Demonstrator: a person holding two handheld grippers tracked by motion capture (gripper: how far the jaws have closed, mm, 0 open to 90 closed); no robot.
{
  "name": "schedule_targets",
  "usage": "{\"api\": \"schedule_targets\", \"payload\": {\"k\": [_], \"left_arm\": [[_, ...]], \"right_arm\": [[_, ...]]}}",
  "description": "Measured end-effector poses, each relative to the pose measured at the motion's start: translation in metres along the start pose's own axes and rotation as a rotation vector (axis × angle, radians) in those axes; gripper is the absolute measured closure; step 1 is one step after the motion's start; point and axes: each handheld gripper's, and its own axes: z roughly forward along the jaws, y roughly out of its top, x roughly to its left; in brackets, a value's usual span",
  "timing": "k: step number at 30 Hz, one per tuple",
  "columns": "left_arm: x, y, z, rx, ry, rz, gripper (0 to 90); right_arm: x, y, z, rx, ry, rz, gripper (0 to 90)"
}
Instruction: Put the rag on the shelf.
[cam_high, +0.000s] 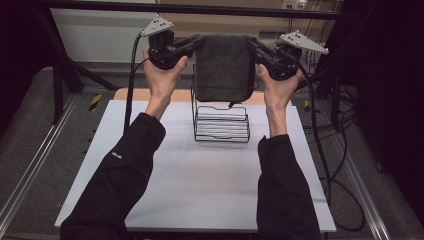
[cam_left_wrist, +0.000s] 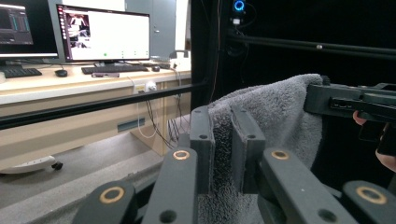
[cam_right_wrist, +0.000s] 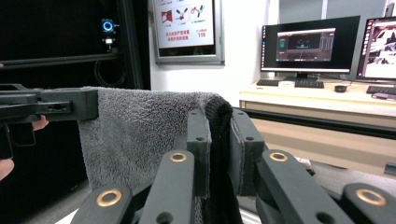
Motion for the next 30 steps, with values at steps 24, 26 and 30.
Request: {"api": "schedule_targets", "payload": {"k": [24, 26, 30], "left_arm": [[-0.005, -0.031, -0.004, 0.069, -0.016, 0.019, 80.2], [-0.005, -0.033, -0.005, 0.072, -0.020, 0.021, 80.2], [-0.006, -0.036, -0.008, 0.069, -0.033, 0.024, 80.2]], "right_arm": [[-0.001, -0.034, -0.007, 0.048, 0.009, 0.014, 80.7], [-0.001, -0.036, -0.008, 0.050, 0.013, 0.016, 80.7], [0.000, -0.038, -0.011, 0.051, 0.022, 0.017, 80.7]]}}
